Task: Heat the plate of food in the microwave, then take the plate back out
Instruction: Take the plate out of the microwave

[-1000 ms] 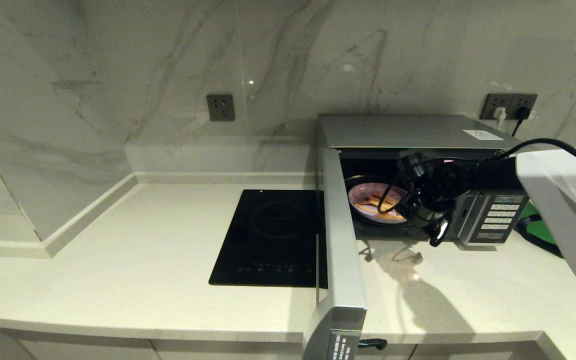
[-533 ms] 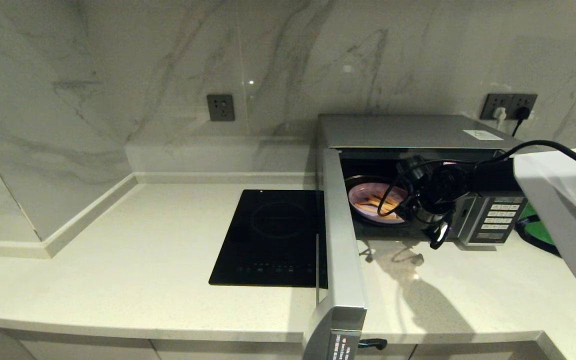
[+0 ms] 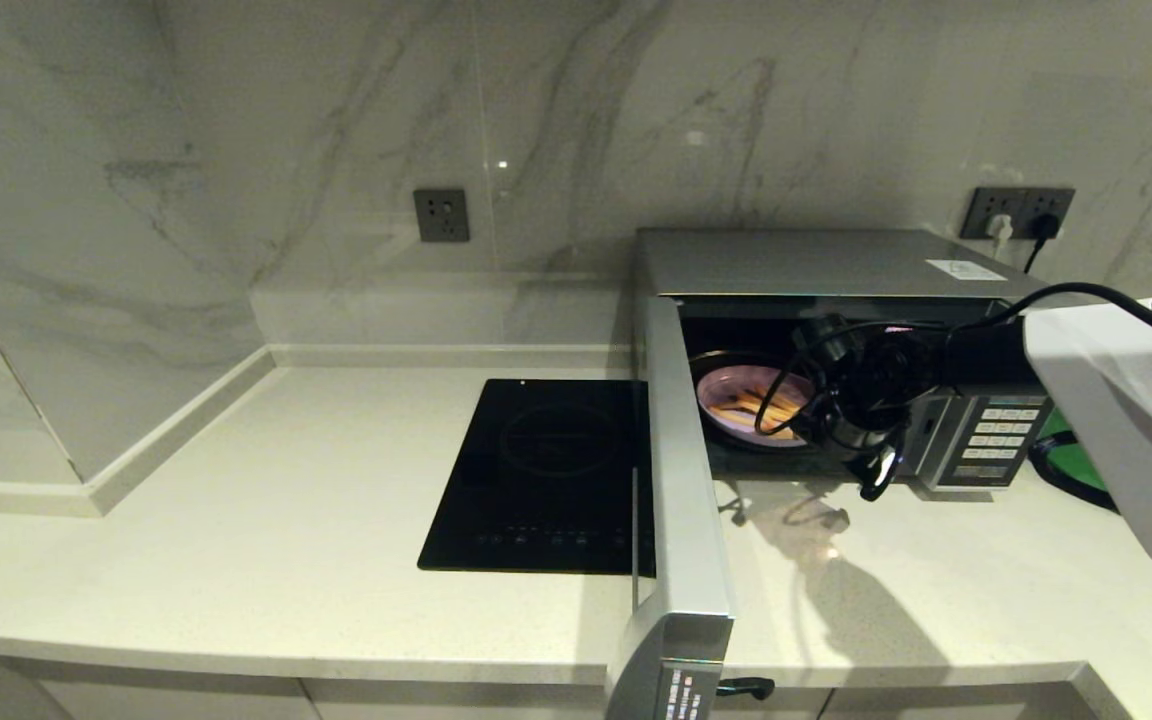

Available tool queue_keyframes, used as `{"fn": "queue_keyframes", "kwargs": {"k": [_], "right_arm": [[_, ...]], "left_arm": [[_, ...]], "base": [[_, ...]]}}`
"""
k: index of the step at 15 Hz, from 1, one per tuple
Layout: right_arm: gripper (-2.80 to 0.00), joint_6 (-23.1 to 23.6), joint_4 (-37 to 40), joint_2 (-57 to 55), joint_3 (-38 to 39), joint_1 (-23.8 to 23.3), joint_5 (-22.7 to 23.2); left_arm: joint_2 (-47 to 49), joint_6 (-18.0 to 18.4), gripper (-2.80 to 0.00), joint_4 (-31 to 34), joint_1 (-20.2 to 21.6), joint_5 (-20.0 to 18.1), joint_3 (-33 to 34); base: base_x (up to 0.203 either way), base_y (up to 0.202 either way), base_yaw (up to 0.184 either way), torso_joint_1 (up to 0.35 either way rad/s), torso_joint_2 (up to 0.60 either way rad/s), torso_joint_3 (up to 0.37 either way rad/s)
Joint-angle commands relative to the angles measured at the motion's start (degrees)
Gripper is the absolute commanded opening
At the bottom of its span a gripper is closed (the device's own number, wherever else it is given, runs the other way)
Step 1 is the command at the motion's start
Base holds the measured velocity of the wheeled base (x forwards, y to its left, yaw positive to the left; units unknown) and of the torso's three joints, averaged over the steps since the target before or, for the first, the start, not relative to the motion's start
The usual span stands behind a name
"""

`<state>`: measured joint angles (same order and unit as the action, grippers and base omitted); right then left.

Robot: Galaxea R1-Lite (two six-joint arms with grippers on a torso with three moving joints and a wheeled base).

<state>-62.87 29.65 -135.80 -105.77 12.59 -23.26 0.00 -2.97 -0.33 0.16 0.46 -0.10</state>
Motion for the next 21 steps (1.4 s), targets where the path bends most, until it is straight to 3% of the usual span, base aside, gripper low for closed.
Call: {"fn": "queue_keyframes", "kwargs": {"k": [1, 2, 21], "right_arm": [[0.00, -0.3, 0.1, 0.0, -0.1, 0.0, -0.2], [-2.80, -0.3, 0.1, -0.1, -0.1, 0.0, -0.1], [-2.80, -0.5, 0.1, 0.5, -0.9, -0.4, 0.0]], "left_arm": [[0.0, -0.1, -2.80, 0.0, 0.0, 0.0, 0.0], [0.0, -0.1, -2.80, 0.0, 0.0, 0.0, 0.0], [0.0, -0.1, -2.80, 0.0, 0.0, 0.0, 0.0]], "base": [[0.000, 0.000, 0.000, 0.000, 0.00, 0.000], [0.000, 0.000, 0.000, 0.000, 0.00, 0.000], [0.000, 0.000, 0.000, 0.000, 0.00, 0.000]]}}
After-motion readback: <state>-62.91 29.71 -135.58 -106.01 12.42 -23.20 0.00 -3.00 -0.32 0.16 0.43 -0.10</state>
